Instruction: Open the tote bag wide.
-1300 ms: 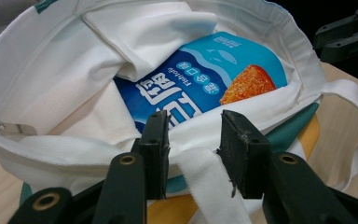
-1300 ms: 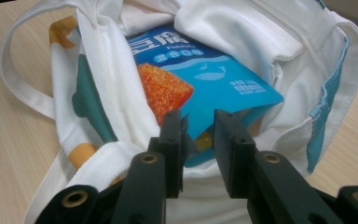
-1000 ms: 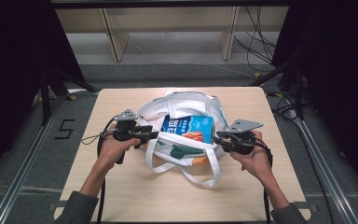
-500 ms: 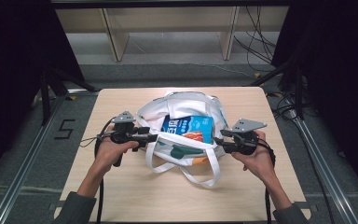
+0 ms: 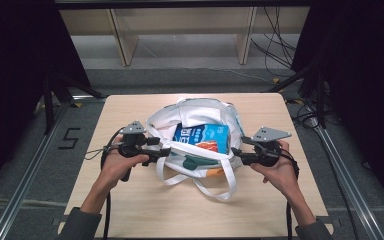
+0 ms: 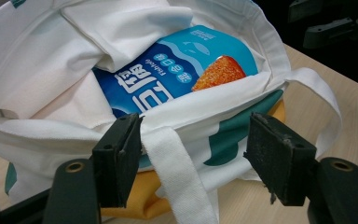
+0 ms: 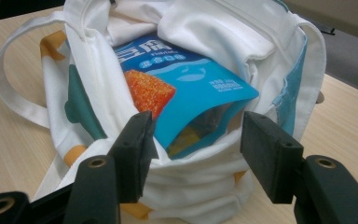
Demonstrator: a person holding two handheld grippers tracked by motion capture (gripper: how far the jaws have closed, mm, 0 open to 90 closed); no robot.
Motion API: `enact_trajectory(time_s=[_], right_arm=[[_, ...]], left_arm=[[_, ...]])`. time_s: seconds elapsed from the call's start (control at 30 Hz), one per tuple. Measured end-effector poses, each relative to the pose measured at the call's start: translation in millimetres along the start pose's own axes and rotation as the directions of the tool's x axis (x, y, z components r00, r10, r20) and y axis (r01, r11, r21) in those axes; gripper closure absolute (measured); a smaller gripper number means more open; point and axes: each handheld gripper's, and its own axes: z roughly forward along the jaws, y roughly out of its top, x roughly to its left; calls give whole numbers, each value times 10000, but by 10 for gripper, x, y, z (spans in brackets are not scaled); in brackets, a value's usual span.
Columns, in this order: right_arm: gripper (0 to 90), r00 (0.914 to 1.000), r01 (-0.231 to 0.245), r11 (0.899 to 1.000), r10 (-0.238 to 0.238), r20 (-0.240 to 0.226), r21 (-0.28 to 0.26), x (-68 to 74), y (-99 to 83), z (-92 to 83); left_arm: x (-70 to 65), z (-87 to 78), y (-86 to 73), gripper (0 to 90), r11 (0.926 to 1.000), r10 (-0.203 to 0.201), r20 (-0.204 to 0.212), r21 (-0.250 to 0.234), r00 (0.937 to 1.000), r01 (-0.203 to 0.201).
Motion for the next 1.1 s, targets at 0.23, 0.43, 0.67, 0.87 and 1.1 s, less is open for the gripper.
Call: enact_trajectory(time_s=[0.23,0.43,0.67,0.87,1.1], right_arm=[[430,9999,108,9999,-108,33,-11,-16,-15,-24],[417,9998,-197,9997,196,102,122,-7,-39,-55],[407,9997,-133,9999,132,217,19,-28,-78,-100],[401,9992,-312,9995,311,252,2,-17,-125,-144],[385,9986,-471,9989,469,251,86,-12,-168,-180]], left_arm=[[-33,-42,-16,332,10000,66,-56,-40,10000,-67],[-69,-82,-29,318,10000,-32,144,-80,9999,33],[-173,-132,-43,310,9998,36,381,-213,9993,-28],[-218,-156,-130,305,9999,119,326,-39,9994,-118],[-237,-225,-194,298,9997,97,211,-210,9997,-93]])
